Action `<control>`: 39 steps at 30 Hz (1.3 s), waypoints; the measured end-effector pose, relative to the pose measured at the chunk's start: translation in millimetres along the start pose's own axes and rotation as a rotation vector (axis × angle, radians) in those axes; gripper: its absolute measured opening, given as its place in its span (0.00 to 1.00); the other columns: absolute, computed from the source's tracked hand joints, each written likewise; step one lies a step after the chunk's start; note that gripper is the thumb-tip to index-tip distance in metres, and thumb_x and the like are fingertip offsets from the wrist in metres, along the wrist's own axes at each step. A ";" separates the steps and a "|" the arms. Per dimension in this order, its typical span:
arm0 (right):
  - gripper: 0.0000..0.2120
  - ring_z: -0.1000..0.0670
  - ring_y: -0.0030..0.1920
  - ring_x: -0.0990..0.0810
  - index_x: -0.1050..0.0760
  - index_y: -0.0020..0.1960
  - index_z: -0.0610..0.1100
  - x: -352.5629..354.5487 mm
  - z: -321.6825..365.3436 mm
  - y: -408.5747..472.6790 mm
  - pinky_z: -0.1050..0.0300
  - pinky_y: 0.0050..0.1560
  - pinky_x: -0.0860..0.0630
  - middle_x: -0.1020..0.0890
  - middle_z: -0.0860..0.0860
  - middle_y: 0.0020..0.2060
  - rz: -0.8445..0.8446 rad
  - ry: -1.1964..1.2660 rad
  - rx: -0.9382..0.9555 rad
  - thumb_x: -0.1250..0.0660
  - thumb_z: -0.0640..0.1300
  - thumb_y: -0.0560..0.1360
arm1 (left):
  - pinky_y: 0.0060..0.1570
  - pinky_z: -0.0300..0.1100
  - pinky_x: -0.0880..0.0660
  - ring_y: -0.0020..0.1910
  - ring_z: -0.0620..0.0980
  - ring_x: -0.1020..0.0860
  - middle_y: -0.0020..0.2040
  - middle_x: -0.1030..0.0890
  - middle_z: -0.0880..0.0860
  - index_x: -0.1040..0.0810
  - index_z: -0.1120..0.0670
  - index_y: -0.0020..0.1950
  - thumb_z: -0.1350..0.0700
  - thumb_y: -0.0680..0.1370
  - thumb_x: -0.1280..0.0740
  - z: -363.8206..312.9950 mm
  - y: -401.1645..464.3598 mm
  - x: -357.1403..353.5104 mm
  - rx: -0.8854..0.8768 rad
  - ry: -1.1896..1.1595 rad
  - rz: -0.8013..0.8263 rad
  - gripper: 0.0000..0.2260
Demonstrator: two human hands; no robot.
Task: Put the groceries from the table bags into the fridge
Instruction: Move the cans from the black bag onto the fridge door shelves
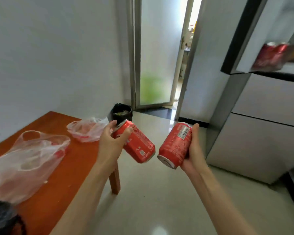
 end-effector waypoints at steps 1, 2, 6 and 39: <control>0.37 0.47 0.36 0.16 0.25 0.58 0.41 15.1 14.4 5.8 0.46 0.39 0.18 0.18 0.44 0.41 -0.044 0.069 -0.027 0.33 0.68 0.60 | 0.56 0.53 0.24 0.57 0.53 0.24 0.63 0.26 0.54 0.34 0.51 0.70 0.50 0.73 0.31 -0.6 6.8 -25.5 0.045 -0.035 0.049 0.26; 0.35 0.46 0.34 0.16 0.25 0.55 0.40 29.3 28.6 11.0 0.45 0.37 0.18 0.18 0.43 0.40 -0.078 0.146 -0.043 0.35 0.69 0.63 | 0.54 0.54 0.23 0.55 0.53 0.23 0.61 0.25 0.56 0.33 0.52 0.69 0.51 0.73 0.31 -0.9 13.2 -51.3 0.096 -0.087 0.101 0.25; 0.26 0.45 0.31 0.16 0.25 0.52 0.40 74.8 85.8 31.2 0.44 0.36 0.20 0.17 0.42 0.33 -0.116 0.300 -0.006 0.38 0.63 0.72 | 0.40 0.45 0.23 0.44 0.48 0.22 0.48 0.21 0.54 0.26 0.55 0.58 0.55 0.75 0.33 -7.1 33.5 -146.8 0.213 -0.268 0.280 0.12; 0.22 0.44 0.48 0.17 0.31 0.62 0.45 77.2 717.1 234.9 0.46 0.51 0.20 0.18 0.43 0.51 0.271 -0.275 0.894 0.31 0.51 0.71 | 0.50 0.45 0.22 0.46 0.48 0.20 0.48 0.20 0.52 0.26 0.58 0.61 0.49 0.71 0.29 -371.3 199.3 -650.4 -0.589 -0.254 0.278 0.22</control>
Point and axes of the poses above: each hand's wrist, its own y-axis towards the middle knuckle, its own x-axis out of the back of the hand, z = x × y, the point moved 1 cm from there along y, towards the middle knuckle
